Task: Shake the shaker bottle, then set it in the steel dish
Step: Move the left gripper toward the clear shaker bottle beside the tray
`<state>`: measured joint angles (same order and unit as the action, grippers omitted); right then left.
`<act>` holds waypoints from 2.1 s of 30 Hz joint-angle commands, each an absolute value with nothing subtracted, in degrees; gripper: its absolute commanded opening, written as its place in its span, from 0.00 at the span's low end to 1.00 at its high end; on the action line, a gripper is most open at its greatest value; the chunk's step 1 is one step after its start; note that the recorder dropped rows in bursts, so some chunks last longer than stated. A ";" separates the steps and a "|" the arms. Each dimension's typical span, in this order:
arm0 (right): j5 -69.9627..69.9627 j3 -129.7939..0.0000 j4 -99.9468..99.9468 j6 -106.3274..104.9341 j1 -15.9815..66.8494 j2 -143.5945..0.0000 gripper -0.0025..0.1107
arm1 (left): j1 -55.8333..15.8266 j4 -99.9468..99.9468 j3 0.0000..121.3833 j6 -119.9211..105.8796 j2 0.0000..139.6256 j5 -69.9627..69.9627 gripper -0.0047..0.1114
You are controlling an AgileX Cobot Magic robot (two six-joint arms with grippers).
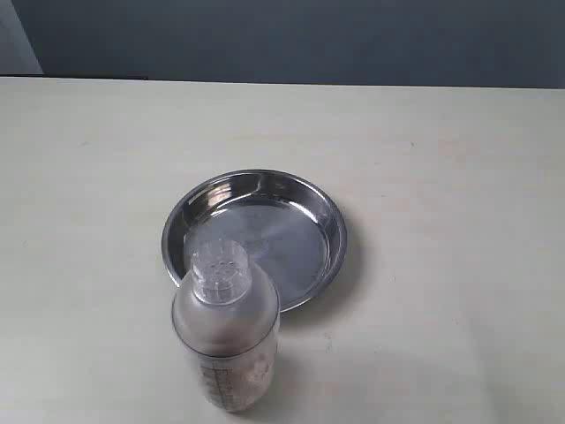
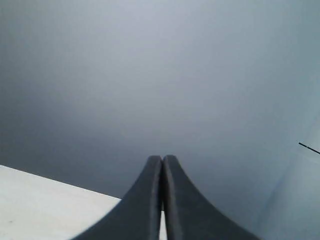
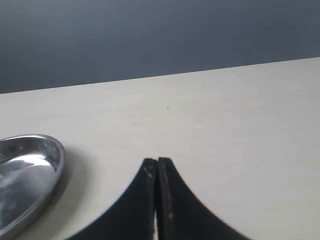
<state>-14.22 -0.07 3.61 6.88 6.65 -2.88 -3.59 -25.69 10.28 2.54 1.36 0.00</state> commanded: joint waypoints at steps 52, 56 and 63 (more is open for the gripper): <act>-13.62 0.00 3.57 6.68 6.76 -3.10 0.01 | -32.83 21.38 24.00 19.99 50.68 -38.09 0.95; -13.62 0.00 3.57 6.68 6.76 -3.10 0.01 | -32.83 22.03 18.24 20.71 52.81 -47.51 0.95; -13.36 0.00 3.57 6.68 6.76 -3.10 0.01 | -32.83 28.12 12.12 23.35 59.55 -57.67 0.95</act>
